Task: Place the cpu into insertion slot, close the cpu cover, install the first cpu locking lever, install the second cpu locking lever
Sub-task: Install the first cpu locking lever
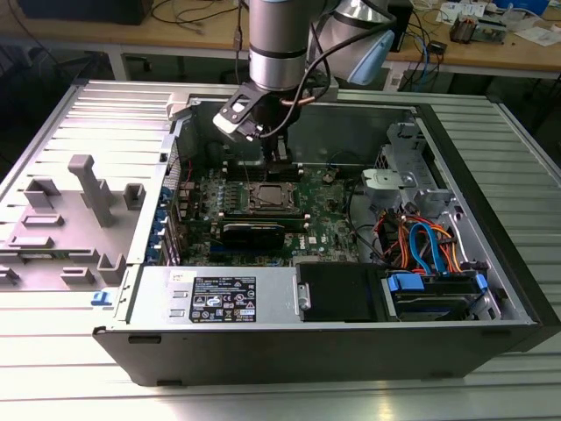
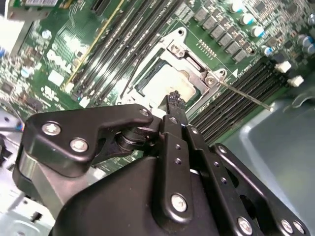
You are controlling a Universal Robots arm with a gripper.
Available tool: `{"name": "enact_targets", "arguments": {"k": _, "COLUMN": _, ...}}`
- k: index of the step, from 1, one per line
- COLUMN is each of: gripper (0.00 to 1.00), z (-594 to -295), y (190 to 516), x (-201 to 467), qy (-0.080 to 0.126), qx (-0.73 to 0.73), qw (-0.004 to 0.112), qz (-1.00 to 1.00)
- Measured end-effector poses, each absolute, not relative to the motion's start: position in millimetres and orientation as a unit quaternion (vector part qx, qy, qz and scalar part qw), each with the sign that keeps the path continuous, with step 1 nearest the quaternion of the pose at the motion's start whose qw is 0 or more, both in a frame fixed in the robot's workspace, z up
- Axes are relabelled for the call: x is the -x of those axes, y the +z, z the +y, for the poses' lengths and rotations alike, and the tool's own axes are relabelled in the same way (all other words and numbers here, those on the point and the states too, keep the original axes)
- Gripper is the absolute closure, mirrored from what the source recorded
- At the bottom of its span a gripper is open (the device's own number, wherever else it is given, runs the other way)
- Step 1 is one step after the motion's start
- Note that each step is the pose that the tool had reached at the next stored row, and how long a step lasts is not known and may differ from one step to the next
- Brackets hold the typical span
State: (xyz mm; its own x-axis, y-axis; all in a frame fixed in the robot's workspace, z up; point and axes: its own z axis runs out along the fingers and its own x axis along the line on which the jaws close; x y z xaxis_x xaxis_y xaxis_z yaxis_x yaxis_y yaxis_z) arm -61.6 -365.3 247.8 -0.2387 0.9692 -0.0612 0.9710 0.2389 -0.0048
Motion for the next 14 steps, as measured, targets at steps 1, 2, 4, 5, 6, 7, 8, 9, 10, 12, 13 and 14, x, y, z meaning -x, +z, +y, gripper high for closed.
{"name": "enact_targets", "arguments": {"k": 1, "gripper": 0.89, "z": -365.3, "y": 247.8, "x": 61.6, "qy": -0.021, "qx": -0.61, "qw": 0.023, "qz": 0.792}}
{"name": "enact_targets", "arguments": {"k": 2, "gripper": 0.89, "z": -365.3, "y": 247.8, "x": 61.6, "qy": -0.02, "qx": -0.596, "qw": 0.023, "qz": 0.802}}
{"name": "enact_targets", "arguments": {"k": 4, "gripper": 0.89, "z": -365.3, "y": 247.8, "x": 61.6, "qy": -0.02, "qx": -0.581, "qw": 0.024, "qz": 0.813}}
{"name": "enact_targets", "arguments": {"k": 5, "gripper": 0.89, "z": -365.3, "y": 247.8, "x": 61.6, "qy": -0.019, "qx": -0.568, "qw": 0.024, "qz": 0.822}}
{"name": "enact_targets", "arguments": {"k": 6, "gripper": 0.89, "z": -365.3, "y": 247.8, "x": 61.6, "qy": -0.019, "qx": -0.55, "qw": 0.024, "qz": 0.834}}
{"name": "enact_targets", "arguments": {"k": 7, "gripper": 0.89, "z": -365.3, "y": 247.8, "x": 61.6, "qy": -0.019, "qx": -0.539, "qw": 0.024, "qz": 0.842}}
{"name": "enact_targets", "arguments": {"k": 8, "gripper": 0.89, "z": -365.3, "y": 247.8, "x": 61.6, "qy": -0.018, "qx": -0.531, "qw": 0.025, "qz": 0.847}}
{"name": "enact_targets", "arguments": {"k": 9, "gripper": 0.89, "z": -365.3, "y": 247.8, "x": 61.6, "qy": -0.018, "qx": -0.516, "qw": 0.025, "qz": 0.856}}
{"name": "enact_targets", "arguments": {"k": 10, "gripper": 0.89, "z": -365.3, "y": 247.7, "x": 61.6, "qy": -0.018, "qx": -0.511, "qw": 0.025, "qz": 0.859}}
{"name": "enact_targets", "arguments": {"k": 12, "gripper": 0.89, "z": -365.3, "y": 247.8, "x": 61.6, "qy": -0.018, "qx": -0.506, "qw": 0.025, "qz": 0.862}}
{"name": "enact_targets", "arguments": {"k": 13, "gripper": 0.89, "z": -365.3, "y": 247.8, "x": 61.6, "qy": -0.018, "qx": -0.505, "qw": 0.025, "qz": 0.863}}
{"name": "enact_targets", "arguments": {"k": 14, "gripper": 0.89, "z": -365.3, "y": 247.8, "x": 61.6, "qy": -0.018, "qx": -0.504, "qw": 0.025, "qz": 0.863}}
